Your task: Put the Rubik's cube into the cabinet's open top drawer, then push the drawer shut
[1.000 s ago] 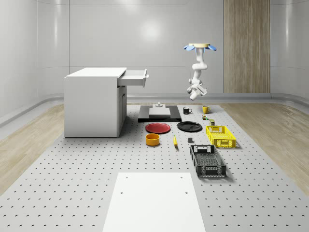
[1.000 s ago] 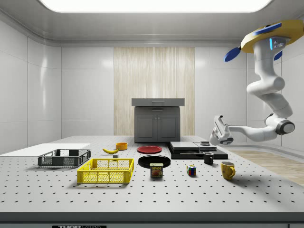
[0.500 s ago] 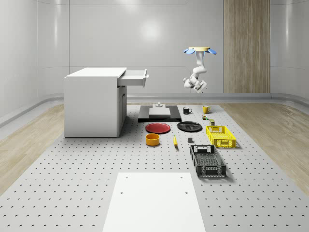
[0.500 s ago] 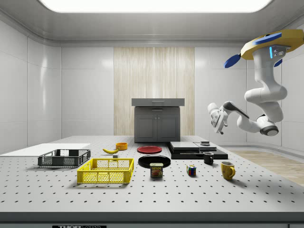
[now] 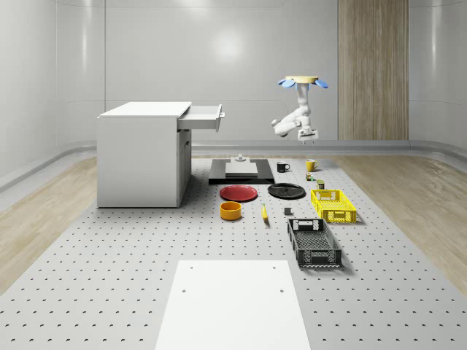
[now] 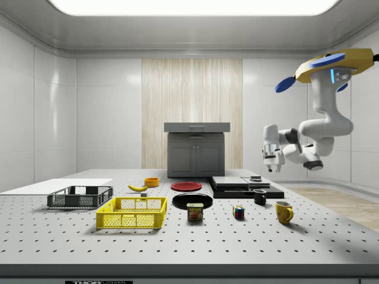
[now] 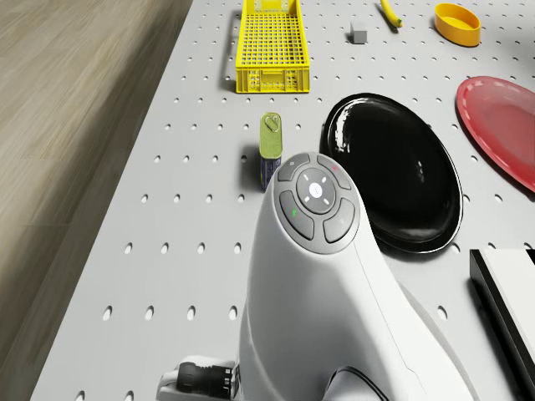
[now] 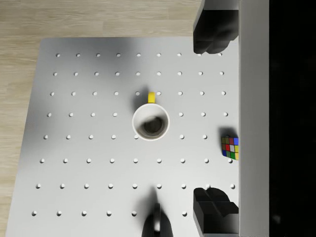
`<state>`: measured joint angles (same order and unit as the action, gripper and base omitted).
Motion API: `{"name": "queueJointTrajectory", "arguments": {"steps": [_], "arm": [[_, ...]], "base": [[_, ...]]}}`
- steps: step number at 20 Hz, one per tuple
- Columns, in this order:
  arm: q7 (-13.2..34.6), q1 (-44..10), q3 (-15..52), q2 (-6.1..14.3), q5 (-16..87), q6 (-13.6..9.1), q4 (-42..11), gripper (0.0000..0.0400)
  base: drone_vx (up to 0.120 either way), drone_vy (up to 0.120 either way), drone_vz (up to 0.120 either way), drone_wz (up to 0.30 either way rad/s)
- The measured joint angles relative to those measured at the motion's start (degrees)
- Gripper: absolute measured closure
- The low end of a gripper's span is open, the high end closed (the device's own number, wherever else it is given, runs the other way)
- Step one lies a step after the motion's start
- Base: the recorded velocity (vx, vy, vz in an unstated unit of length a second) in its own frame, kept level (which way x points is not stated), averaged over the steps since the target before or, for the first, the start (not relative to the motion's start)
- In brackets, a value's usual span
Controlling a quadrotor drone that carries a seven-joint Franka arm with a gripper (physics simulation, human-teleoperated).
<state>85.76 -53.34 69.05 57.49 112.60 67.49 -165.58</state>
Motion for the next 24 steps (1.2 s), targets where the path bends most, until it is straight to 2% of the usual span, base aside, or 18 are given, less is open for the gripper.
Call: {"name": "queueJointTrajectory", "arguments": {"steps": [6, 8, 13, 16, 24], "arm": [[2.89, -4.23, 2.13, 2.53, 1.04, -0.69, -0.34, 0.0000], [3.47, -5.02, 2.59, 3.26, 0.98, -0.51, -0.35, 0.0000], [4.53, -6.37, 3.46, 4.96, 0.48, 0.36, -0.30, 0.0000], [5.00, -6.92, 3.88, 5.92, 0.06, 1.05, -0.25, 0.0000], [5.96, -8.00, 4.78, 8.34, -1.15, 3.06, -0.08, 0.0000]], "base": [[0.120, -0.093, -0.120, 0.000], [0.120, 0.000, -0.120, 0.000], [0.120, 0.000, -0.120, 0.000], [0.120, -0.093, -0.120, 0.000], [0.120, 0.000, -0.120, 0.000]]}}
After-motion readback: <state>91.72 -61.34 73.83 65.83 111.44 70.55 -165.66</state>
